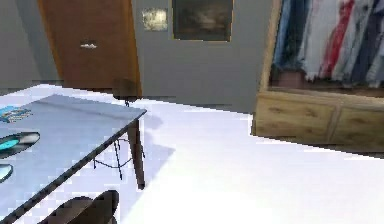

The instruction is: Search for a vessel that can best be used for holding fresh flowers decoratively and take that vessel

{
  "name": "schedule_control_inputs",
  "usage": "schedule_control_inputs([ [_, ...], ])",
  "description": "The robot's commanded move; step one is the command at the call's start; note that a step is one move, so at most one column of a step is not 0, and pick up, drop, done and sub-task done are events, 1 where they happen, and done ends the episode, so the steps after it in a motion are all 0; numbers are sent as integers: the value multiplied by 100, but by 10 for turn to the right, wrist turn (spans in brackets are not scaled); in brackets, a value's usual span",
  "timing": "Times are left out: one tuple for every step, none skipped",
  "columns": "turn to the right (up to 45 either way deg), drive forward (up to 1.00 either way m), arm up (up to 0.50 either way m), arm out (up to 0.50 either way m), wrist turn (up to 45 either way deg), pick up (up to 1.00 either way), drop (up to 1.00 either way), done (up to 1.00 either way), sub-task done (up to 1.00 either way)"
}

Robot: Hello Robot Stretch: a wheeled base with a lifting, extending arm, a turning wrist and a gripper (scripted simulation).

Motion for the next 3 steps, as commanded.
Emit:
schedule_control_inputs([
  [-450,0,0,0,0,0,0,0,0],
  [-450,0,0,0,0,0,0,0,0],
  [-450,0,0,0,0,0,0,0,0],
])
